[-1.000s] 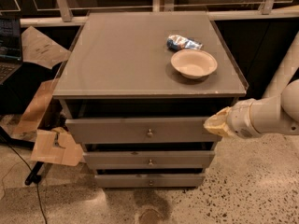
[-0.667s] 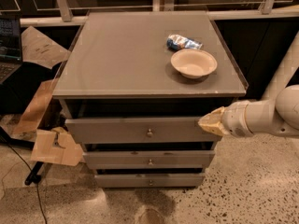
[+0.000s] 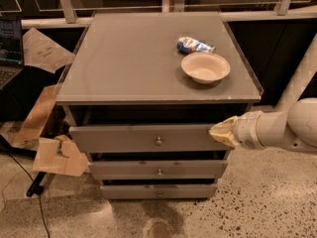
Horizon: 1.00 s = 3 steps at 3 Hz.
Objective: Open top drawer
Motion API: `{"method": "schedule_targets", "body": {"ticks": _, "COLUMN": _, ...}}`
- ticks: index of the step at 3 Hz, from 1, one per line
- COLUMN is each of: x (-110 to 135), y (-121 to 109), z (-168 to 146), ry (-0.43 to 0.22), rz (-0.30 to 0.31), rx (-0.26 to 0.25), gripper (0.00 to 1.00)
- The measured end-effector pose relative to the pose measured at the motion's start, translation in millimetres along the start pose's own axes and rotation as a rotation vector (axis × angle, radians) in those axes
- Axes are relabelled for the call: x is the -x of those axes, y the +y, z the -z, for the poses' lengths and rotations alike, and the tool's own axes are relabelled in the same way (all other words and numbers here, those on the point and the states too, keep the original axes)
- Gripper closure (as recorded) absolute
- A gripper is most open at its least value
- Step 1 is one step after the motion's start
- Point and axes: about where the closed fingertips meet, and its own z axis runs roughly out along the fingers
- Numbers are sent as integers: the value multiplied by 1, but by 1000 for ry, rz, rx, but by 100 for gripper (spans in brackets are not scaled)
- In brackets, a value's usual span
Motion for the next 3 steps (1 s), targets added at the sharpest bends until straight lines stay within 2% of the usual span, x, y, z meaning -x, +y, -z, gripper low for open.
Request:
{"method": "schedule_targets", "body": {"ticks": 1, "x": -8, "y": -4, "z": -10, "ry": 4, "rz": -62, "rx": -113, "gripper": 100}}
{"method": "schedule_targets", "body": {"ticks": 2, "x": -10, "y": -33, "z": -21, "ry": -18, "rz": -98, "rx": -238, "gripper": 100}}
{"method": "schedule_targets", "body": {"ticks": 3, "x": -6, "y": -45, "z": -18, "ry": -31, "rz": -96, "rx": -287, "gripper": 100}}
